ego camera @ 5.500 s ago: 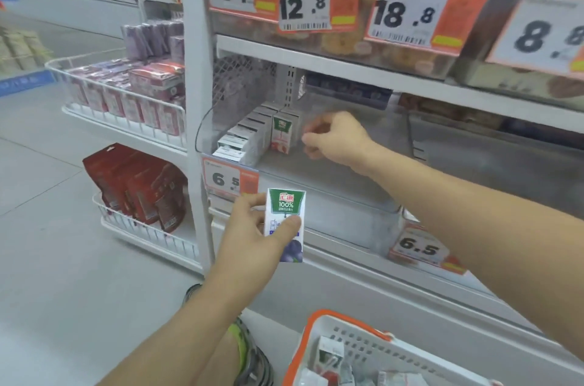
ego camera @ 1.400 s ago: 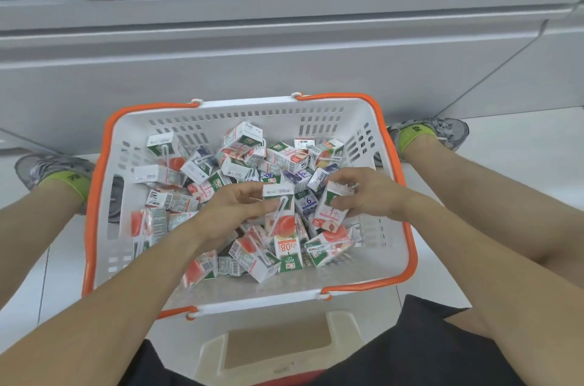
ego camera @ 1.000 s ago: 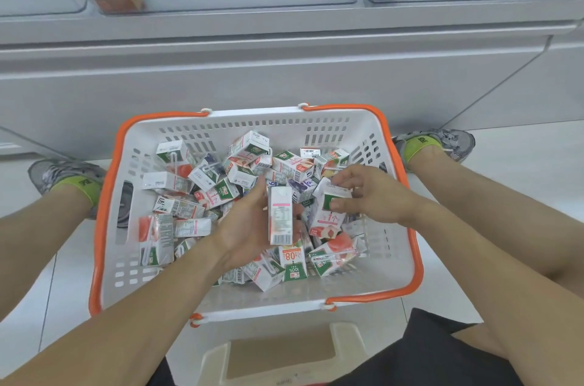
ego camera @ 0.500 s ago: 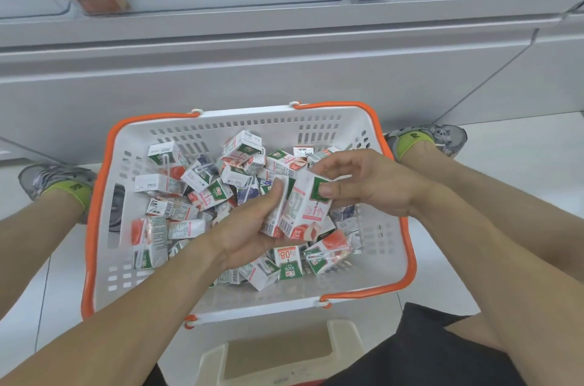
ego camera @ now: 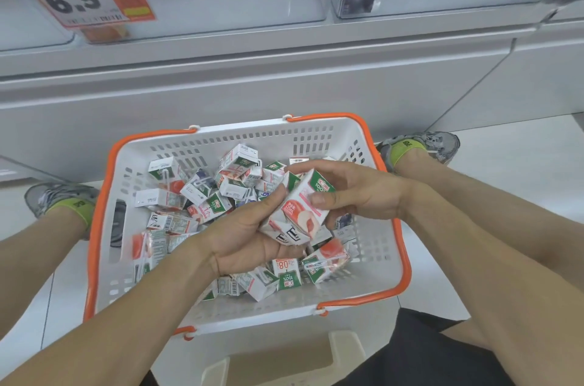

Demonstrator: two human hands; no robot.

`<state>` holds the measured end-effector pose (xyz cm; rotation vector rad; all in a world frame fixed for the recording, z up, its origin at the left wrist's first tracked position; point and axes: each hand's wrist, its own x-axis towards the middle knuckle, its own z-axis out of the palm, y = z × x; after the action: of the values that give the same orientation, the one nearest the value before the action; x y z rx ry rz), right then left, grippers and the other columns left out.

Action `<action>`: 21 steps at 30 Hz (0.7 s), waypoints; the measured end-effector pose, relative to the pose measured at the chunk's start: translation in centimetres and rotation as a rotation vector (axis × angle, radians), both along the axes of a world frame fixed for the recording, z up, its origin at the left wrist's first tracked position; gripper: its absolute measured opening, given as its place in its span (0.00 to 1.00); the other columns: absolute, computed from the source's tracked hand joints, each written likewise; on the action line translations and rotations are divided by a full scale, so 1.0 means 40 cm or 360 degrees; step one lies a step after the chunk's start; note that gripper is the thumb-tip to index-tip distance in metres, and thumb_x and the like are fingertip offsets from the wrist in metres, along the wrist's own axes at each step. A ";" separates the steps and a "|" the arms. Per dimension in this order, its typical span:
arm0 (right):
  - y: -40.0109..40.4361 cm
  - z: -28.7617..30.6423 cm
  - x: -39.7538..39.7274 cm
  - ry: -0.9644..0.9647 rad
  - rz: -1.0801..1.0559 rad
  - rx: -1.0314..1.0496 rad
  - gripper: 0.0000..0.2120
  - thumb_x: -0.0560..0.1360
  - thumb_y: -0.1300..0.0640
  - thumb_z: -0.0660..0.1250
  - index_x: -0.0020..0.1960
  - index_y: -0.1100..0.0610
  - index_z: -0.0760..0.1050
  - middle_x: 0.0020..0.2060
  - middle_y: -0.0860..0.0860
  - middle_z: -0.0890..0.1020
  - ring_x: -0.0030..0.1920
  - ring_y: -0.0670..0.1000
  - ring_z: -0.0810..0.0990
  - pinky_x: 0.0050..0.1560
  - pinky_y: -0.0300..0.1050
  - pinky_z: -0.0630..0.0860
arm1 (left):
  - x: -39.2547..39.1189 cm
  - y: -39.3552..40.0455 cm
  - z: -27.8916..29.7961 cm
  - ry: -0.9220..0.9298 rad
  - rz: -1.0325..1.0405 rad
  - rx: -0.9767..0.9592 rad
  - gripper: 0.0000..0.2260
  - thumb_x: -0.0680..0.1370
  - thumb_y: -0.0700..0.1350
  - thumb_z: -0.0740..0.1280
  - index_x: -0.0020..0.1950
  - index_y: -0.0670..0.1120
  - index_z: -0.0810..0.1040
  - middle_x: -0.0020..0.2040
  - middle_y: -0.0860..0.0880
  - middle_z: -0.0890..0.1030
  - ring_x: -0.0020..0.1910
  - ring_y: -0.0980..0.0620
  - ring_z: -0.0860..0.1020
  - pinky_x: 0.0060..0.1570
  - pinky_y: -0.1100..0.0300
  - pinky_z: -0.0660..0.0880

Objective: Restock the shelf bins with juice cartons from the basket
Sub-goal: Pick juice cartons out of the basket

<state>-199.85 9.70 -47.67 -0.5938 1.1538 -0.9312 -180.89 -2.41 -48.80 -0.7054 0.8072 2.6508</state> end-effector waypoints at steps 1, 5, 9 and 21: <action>-0.001 0.000 -0.005 -0.0063 0.0031 0.0028 0.27 0.76 0.64 0.69 0.73 0.52 0.70 0.71 0.59 0.70 0.63 0.62 0.79 0.40 0.44 0.82 | 0.001 0.001 0.007 -0.0011 -0.0049 -0.0005 0.27 0.60 0.57 0.82 0.53 0.45 0.86 0.48 0.42 0.84 0.44 0.46 0.83 0.43 0.54 0.82; -0.012 0.006 -0.011 -0.0146 0.0276 0.0058 0.25 0.77 0.69 0.66 0.71 0.52 0.71 0.61 0.58 0.76 0.57 0.60 0.80 0.39 0.42 0.82 | 0.014 0.006 0.018 -0.0026 -0.0229 -0.0008 0.23 0.67 0.56 0.79 0.57 0.45 0.84 0.51 0.42 0.84 0.47 0.46 0.83 0.45 0.54 0.81; -0.031 0.003 0.007 0.0036 0.0237 -0.0073 0.22 0.74 0.70 0.70 0.66 0.58 0.73 0.61 0.64 0.75 0.61 0.71 0.76 0.49 0.57 0.81 | 0.023 -0.022 0.041 -0.0032 -0.0206 -0.0047 0.26 0.72 0.55 0.75 0.66 0.44 0.78 0.62 0.36 0.77 0.56 0.40 0.79 0.52 0.46 0.80; -0.185 0.132 0.096 0.0156 -0.0310 -0.0190 0.24 0.63 0.69 0.76 0.55 0.56 0.74 0.43 0.53 0.81 0.37 0.51 0.83 0.32 0.41 0.79 | 0.072 -0.242 0.297 -0.0400 -0.0624 -0.1976 0.36 0.58 0.65 0.79 0.61 0.52 0.74 0.52 0.52 0.81 0.42 0.55 0.81 0.50 0.48 0.80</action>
<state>-196.00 2.28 -42.37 -0.6368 1.2662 -1.1539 -178.00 -12.11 -36.93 -0.9373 2.2084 1.4444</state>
